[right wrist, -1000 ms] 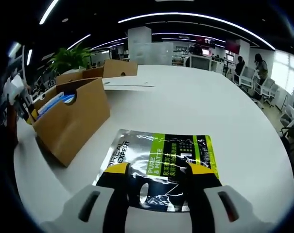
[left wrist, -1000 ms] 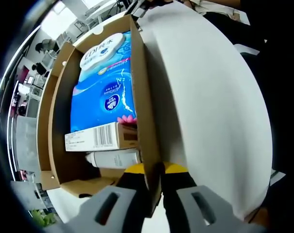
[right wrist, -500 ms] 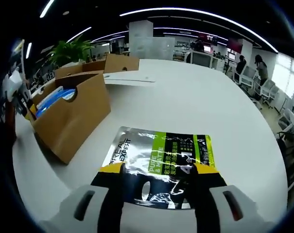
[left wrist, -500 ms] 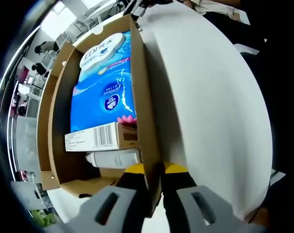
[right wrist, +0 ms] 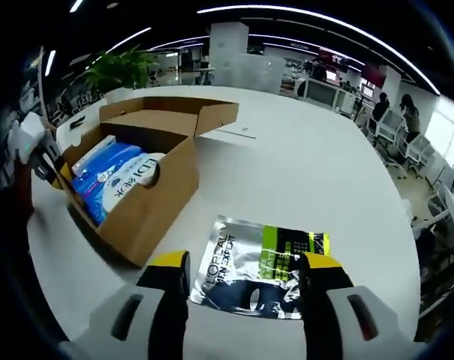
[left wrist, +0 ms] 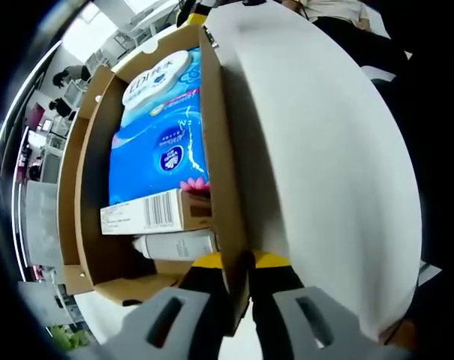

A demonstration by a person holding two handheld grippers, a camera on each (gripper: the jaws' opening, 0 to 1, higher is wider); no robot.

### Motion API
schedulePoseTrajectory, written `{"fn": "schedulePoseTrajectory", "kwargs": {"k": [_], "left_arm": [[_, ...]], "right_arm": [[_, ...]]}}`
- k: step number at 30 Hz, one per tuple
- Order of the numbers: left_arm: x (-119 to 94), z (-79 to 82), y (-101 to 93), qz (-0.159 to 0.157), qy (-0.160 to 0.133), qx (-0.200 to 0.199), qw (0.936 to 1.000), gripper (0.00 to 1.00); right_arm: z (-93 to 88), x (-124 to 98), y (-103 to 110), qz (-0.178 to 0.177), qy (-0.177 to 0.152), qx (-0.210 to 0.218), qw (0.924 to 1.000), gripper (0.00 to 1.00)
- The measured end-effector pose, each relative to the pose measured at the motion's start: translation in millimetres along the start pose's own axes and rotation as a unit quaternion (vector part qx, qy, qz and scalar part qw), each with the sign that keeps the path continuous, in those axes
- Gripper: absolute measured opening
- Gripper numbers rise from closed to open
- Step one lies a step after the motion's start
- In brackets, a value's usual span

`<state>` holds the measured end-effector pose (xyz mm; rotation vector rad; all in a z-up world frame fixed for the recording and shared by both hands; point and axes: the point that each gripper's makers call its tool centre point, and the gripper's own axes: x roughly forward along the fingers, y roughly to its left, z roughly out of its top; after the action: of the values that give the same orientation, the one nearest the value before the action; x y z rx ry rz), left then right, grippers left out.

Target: Operate the shoe box by opening the lid, removing the specified soft item, and placing it in the target area until the item is outside and the box remains undamaged.

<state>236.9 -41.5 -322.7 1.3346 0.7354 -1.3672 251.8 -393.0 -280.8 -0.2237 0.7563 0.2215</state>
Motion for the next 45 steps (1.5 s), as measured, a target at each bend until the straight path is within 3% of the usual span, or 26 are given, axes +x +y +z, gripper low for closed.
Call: {"fn": "schedulePoseTrajectory", "kwargs": {"k": [7,15,25,31,45], "left_arm": [[-0.2,-0.8,0.9,0.000,0.000,-0.002,1.0000,0.08],[-0.7,-1.6,1.0,-0.001,-0.002,-0.005,1.0000,0.08],[-0.9,-2.5,2.0,-0.001,-0.005,-0.007,1.0000,0.08],[-0.6,-1.9,2.2,0.000,-0.005,-0.005,1.0000,0.08],[-0.7,-0.9,1.3,0.003,-0.004,0.001,1.0000,0.08]], "right_arm": [[21.6,-17.2,27.7,0.014,0.008,-0.007,0.9998,0.67],[72.0,-37.3,53.5,0.030,-0.012,-0.038,0.9987,0.67],[109.9,-33.2,91.5,0.052,-0.023,-0.046,0.9973,0.67],[120.1,-30.2,106.2,0.054,-0.022,-0.043,0.9974,0.68],[116.0,-11.1,126.5,0.061,0.009,-0.024,0.9978,0.68]]}}
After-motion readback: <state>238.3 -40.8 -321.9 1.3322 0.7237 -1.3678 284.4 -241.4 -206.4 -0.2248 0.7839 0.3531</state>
